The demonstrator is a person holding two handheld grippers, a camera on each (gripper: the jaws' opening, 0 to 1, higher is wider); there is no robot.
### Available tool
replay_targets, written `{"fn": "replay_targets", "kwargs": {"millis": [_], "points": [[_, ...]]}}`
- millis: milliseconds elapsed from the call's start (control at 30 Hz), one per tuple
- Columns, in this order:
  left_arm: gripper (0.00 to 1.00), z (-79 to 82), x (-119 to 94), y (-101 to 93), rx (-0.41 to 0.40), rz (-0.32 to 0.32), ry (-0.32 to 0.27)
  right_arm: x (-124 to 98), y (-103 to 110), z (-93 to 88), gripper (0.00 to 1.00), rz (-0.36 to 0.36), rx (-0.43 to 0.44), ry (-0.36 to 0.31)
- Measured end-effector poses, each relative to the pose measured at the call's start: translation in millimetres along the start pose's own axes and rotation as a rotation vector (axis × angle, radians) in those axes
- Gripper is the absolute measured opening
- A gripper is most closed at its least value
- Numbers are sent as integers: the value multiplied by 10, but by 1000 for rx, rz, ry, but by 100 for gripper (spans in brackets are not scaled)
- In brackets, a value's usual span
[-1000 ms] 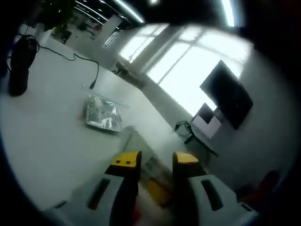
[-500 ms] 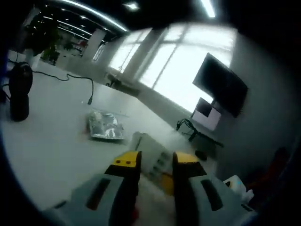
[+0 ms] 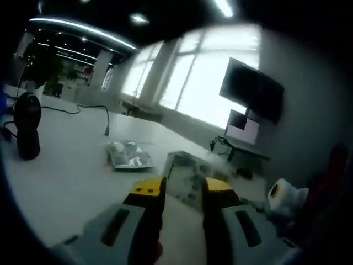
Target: Clip sheet goods on table flip sheet goods clip sheet goods scan sheet goods put sheet goods back to table
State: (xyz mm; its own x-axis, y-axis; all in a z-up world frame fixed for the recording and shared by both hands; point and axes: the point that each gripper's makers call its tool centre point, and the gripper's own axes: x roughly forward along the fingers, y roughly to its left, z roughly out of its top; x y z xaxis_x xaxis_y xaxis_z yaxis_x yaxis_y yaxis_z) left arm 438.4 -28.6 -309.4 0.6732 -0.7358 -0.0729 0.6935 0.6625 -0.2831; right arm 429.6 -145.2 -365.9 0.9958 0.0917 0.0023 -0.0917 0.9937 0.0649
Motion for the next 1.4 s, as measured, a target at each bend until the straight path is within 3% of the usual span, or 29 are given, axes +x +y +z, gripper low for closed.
{"fn": "replay_targets", "kwargs": {"millis": [133, 467, 667, 833, 1100, 1233, 1400], "points": [[19, 26, -22, 24, 74, 25, -34, 28, -30, -16, 0, -3, 36, 0], [18, -133, -47, 144, 193, 74, -30, 36, -88, -80, 0, -14, 139, 16], [18, -311, -86, 325, 191, 112, -29, 59, -98, -149, 0, -12, 211, 46], [18, -404, -130, 464, 210, 153, -33, 58, -86, -170, 0, -10, 223, 53], [18, -633, -159, 627, 222, 169, -9, 64, -98, -184, 0, -12, 236, 58], [18, -566, -181, 591, 215, 143, -45, 83, -112, -190, 0, -20, 239, 60], [18, -572, -154, 606, 235, 138, -44, 74, -127, -197, 0, -24, 255, 60]]}}
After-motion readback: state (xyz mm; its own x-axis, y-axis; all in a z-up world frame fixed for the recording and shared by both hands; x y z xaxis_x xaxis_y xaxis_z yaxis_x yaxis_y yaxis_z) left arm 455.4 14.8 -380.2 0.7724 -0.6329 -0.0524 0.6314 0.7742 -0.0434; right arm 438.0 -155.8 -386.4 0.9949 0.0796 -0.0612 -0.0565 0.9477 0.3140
